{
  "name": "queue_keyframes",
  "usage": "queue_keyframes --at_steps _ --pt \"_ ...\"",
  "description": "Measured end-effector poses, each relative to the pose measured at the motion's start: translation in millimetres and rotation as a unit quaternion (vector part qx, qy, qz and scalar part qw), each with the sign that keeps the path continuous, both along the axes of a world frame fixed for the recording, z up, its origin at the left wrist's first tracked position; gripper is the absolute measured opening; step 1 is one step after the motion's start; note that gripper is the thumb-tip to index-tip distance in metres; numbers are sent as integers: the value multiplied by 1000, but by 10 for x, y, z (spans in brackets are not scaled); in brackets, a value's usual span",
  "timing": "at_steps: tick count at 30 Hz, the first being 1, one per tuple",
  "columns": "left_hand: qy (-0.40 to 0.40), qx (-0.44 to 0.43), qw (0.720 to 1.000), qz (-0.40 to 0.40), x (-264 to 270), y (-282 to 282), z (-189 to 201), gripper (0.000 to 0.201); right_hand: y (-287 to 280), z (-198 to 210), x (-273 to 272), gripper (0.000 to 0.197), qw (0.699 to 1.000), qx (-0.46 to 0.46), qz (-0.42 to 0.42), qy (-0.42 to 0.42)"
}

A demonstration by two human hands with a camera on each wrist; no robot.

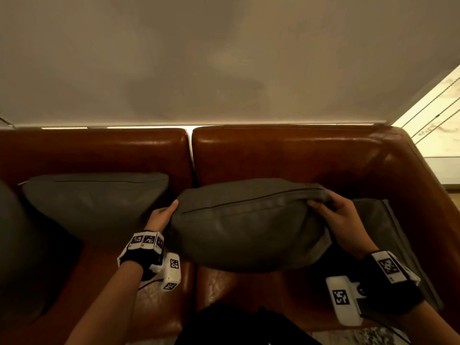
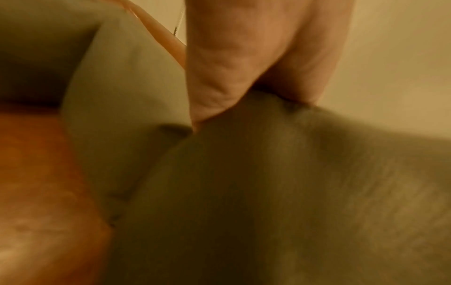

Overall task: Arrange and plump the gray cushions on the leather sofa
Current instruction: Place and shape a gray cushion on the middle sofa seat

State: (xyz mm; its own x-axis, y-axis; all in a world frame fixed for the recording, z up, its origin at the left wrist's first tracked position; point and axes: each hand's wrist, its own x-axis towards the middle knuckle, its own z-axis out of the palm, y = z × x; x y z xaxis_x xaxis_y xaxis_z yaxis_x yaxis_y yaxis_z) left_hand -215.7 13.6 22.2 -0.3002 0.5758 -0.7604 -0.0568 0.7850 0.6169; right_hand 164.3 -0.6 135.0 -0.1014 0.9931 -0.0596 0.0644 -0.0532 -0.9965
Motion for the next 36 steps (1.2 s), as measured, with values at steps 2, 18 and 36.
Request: queue_keyframes --at_steps 2,18,36 --pt "-56 1 998 -5 108 51 91 56 74 -281 208 26 995 -34 -80 -51" --pt "-71 141 937 -312 2230 -24 323 3 -304 -1281 -426 49 963 -135 6 -232" --pt "331 135 891 -280 1016 -6 -533 26 -556 -1496 679 23 957 -267 -95 -62"
